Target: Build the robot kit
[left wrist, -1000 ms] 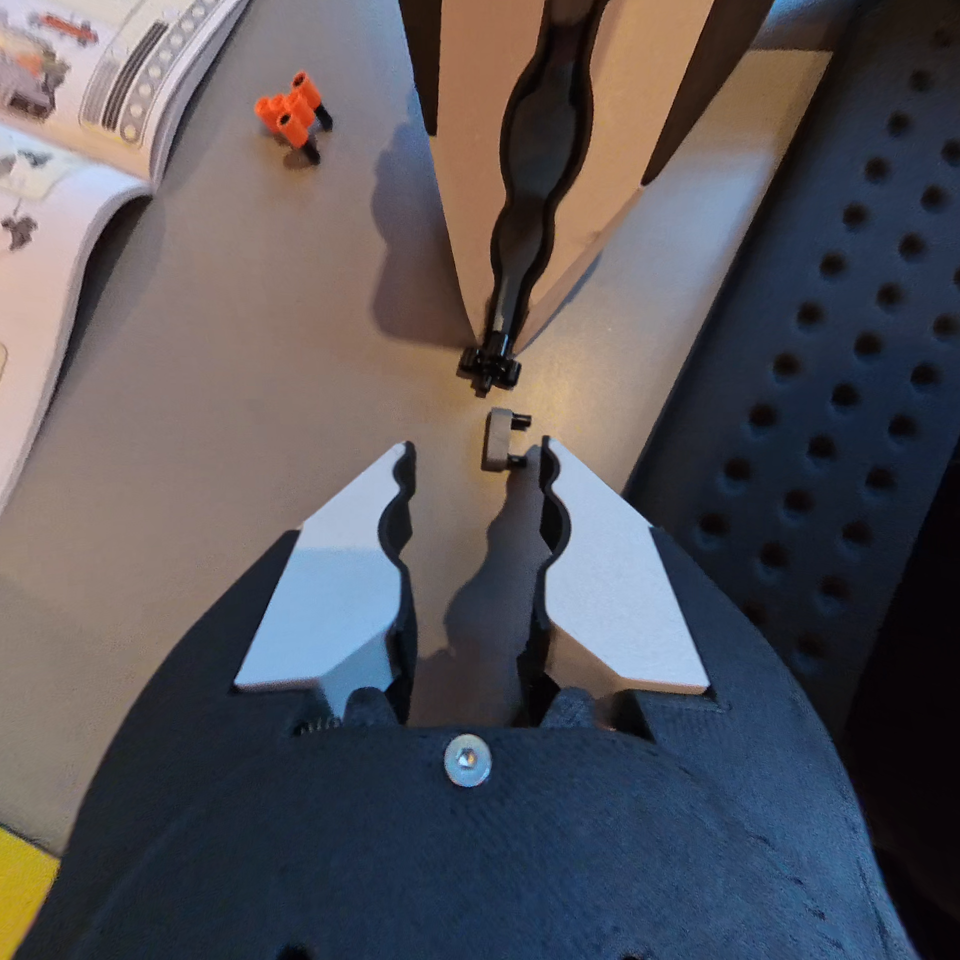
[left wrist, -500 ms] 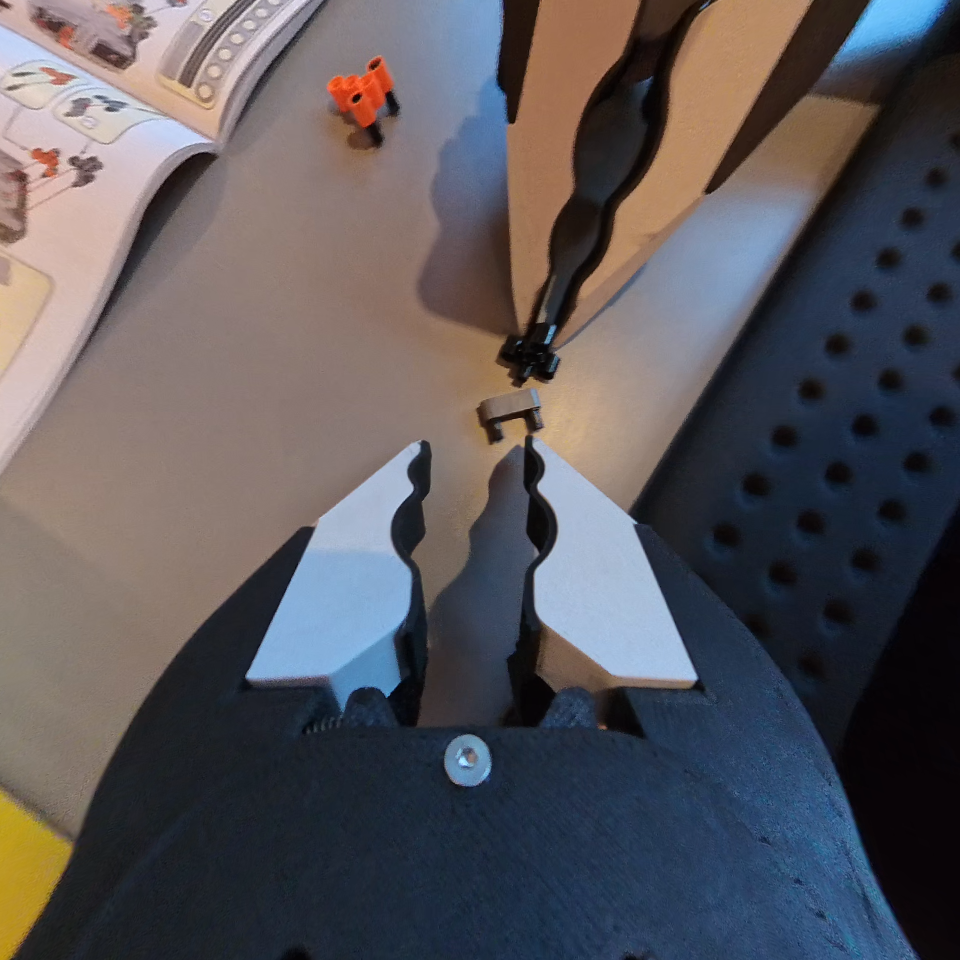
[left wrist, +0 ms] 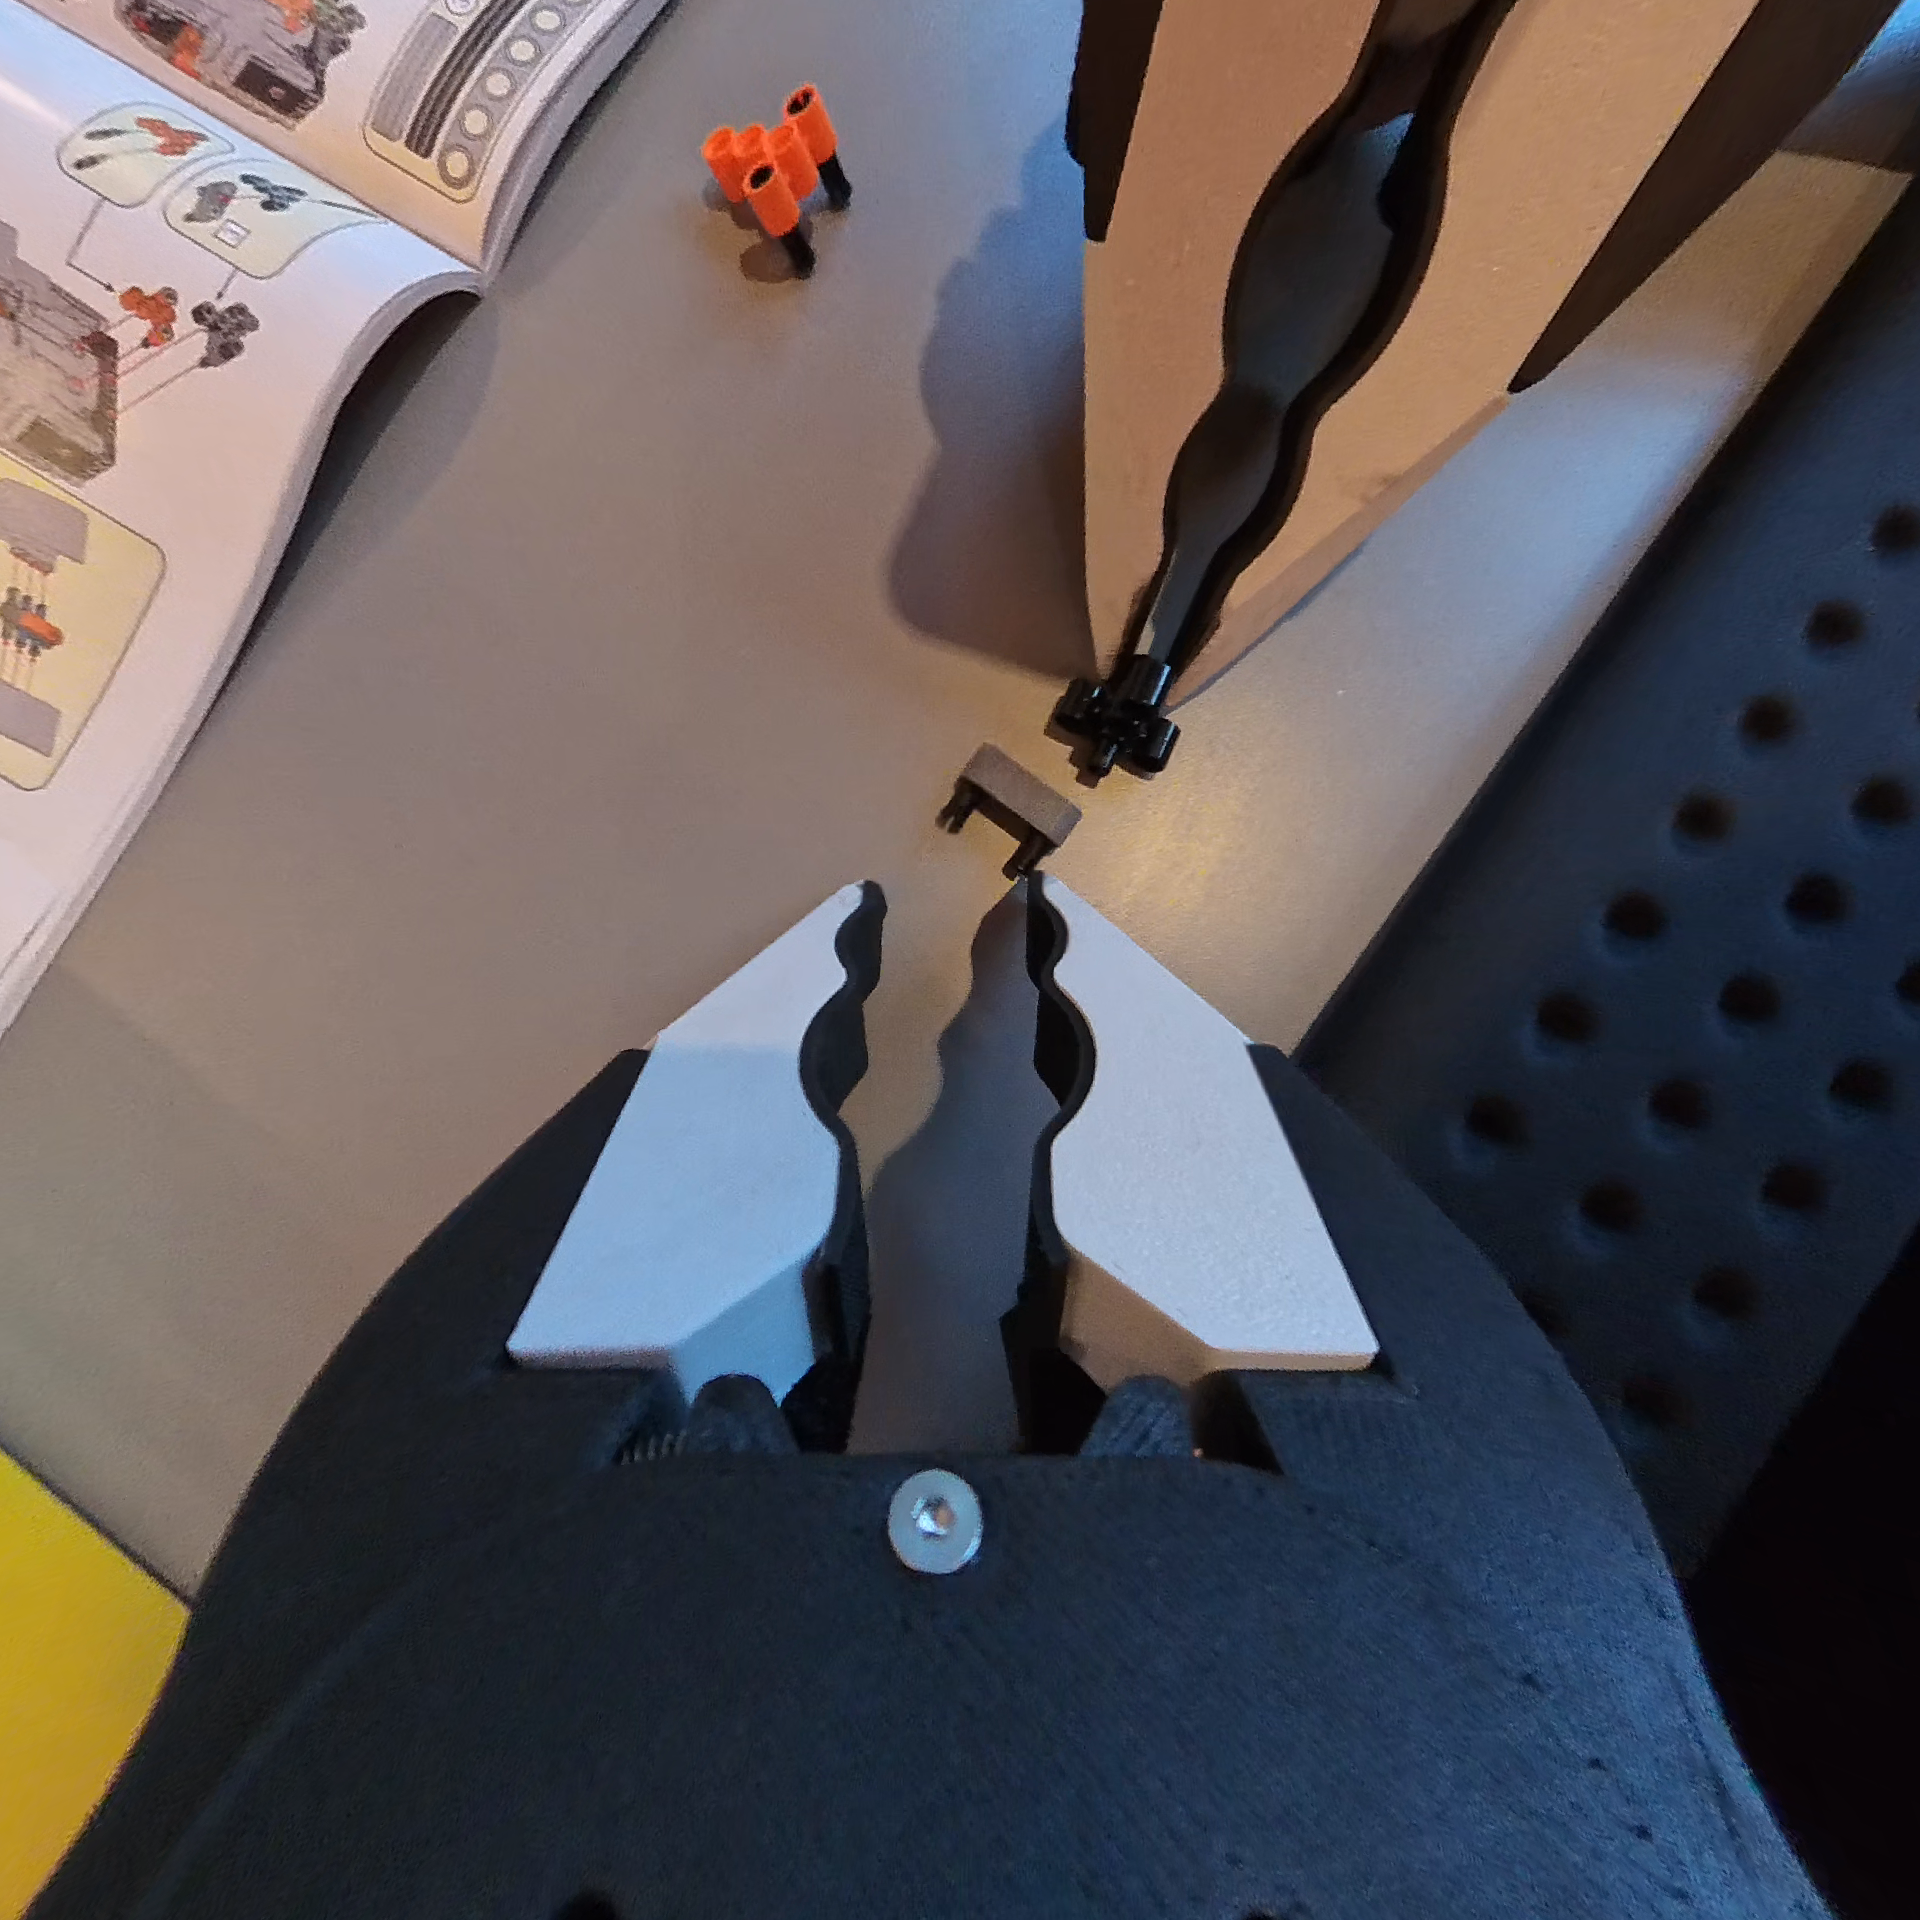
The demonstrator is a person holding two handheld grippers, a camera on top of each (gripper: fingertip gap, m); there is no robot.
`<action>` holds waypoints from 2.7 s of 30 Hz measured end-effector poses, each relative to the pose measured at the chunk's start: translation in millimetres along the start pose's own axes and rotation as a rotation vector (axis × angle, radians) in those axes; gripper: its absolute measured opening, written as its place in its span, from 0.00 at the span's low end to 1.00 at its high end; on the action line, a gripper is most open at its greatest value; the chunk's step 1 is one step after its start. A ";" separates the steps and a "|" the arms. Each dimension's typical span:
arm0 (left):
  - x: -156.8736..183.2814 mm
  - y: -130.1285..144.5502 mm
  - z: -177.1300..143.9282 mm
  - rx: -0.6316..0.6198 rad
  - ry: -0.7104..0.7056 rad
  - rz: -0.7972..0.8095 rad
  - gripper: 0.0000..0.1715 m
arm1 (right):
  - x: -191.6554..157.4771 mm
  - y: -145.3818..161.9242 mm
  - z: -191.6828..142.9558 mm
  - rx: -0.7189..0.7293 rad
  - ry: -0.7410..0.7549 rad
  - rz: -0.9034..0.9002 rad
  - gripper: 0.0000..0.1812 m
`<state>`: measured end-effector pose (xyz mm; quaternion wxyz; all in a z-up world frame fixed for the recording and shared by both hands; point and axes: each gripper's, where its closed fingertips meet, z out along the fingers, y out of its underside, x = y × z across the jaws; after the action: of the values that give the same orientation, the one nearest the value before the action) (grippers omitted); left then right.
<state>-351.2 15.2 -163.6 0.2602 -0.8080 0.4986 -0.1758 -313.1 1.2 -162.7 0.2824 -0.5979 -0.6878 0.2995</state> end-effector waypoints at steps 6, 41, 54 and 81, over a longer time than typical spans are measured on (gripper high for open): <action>7.6 -5.3 -1.3 0.036 0.058 0.042 0.24 | -0.4 0.2 -0.2 0.001 -0.001 -0.001 0.03; 17.2 -15.4 12.6 0.028 0.276 0.473 0.12 | 4.4 0.0 -0.3 0.025 0.017 0.038 0.03; 27.8 -15.3 11.7 0.099 0.296 0.433 0.12 | 6.6 -1.7 1.3 0.029 0.020 0.059 0.03; 21.3 -12.0 8.2 0.222 0.130 0.239 0.12 | 7.6 -7.6 7.5 0.027 0.196 0.201 0.02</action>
<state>-328.8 2.5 -162.4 0.3338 -0.6962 0.5844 -0.2496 -324.7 7.4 -161.7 0.3249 -0.6863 -0.5896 0.2754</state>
